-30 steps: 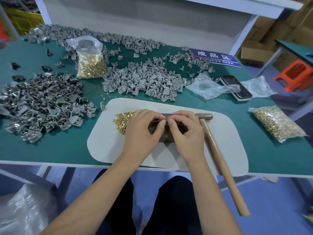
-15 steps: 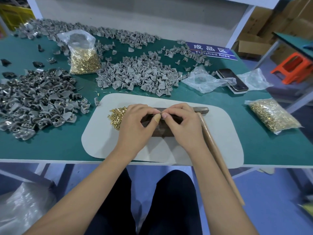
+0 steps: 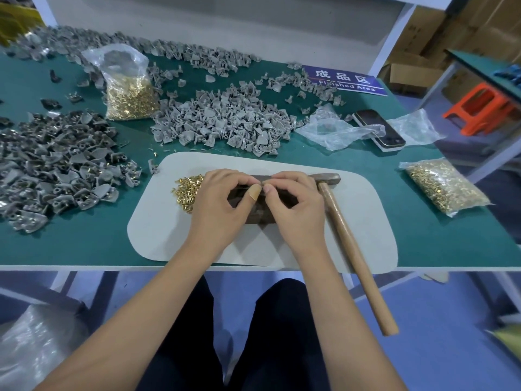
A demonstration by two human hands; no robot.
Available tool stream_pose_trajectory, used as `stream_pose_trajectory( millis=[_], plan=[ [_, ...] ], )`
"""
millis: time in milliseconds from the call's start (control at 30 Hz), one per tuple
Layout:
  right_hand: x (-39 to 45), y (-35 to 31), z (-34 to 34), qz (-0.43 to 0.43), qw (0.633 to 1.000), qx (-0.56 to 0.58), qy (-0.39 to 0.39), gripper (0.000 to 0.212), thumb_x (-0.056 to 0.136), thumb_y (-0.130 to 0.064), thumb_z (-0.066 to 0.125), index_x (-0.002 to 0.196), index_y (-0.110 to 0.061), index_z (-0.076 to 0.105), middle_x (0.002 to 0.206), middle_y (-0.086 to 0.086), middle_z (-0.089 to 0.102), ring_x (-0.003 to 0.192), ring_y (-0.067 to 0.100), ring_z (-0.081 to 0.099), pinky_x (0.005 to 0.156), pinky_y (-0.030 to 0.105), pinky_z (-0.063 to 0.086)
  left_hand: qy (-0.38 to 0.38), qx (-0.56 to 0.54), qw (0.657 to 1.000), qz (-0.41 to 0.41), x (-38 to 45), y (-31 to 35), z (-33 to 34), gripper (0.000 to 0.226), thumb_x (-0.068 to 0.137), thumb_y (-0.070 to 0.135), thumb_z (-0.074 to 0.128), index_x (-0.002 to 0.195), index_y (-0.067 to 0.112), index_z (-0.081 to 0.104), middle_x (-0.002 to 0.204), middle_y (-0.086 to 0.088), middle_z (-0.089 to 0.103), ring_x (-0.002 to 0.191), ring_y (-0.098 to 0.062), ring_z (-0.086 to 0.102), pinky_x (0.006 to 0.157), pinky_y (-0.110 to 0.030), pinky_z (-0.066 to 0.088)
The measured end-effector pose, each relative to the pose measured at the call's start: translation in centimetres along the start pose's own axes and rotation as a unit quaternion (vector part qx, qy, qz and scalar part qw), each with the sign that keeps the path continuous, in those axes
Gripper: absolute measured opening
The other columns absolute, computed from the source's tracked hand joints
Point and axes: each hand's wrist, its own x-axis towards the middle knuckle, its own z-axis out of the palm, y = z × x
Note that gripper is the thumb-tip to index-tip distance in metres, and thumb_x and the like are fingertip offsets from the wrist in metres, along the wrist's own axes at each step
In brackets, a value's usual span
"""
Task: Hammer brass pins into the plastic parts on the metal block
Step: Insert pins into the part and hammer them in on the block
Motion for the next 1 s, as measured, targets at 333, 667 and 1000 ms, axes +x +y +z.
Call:
stream_pose_trajectory(
  millis=[333, 667, 1000],
  plan=[
    [0.1, 0.0, 0.0, -0.004, 1.000, -0.006, -0.016, 0.006, 0.089, -0.011, 0.075, 0.090, -0.017, 0.077, 0.105, -0.005, 0.067, 0.111, 0.014, 0.059, 0.099, 0.038, 0.048, -0.003, -0.001, 1.000, 0.005, 0.0, 0.1, -0.1, 0.005, 0.093, 0.025, 0.072, 0.097, 0.023, 0.075, 0.098, 0.012, 0.070, 0.106, -0.017, 0.056, 0.094, -0.020, 0.038],
    [0.1, 0.0, 0.5, -0.118, 0.981, -0.153, -0.018, 0.006, 0.096, -0.010, 0.065, 0.095, -0.011, 0.071, 0.113, 0.001, 0.067, 0.109, 0.025, 0.055, 0.097, 0.044, 0.044, -0.002, -0.005, 1.000, 0.004, 0.1, 0.2, -0.2, 0.008, 0.092, 0.023, 0.073, 0.099, 0.021, 0.077, 0.099, 0.009, 0.071, 0.106, -0.017, 0.057, 0.097, -0.025, 0.040],
    [0.9, -1.1, -0.4, -0.118, 0.967, -0.210, -0.086, 0.008, 0.097, -0.007, 0.061, 0.093, -0.010, 0.068, 0.098, 0.002, 0.065, 0.097, 0.029, 0.051, 0.089, 0.044, 0.043, 0.001, -0.005, 1.000, 0.002, 0.1, -0.2, 0.1, 0.009, 0.095, 0.027, 0.069, 0.099, 0.024, 0.076, 0.100, 0.011, 0.070, 0.108, -0.016, 0.056, 0.096, -0.025, 0.040]
  ],
)
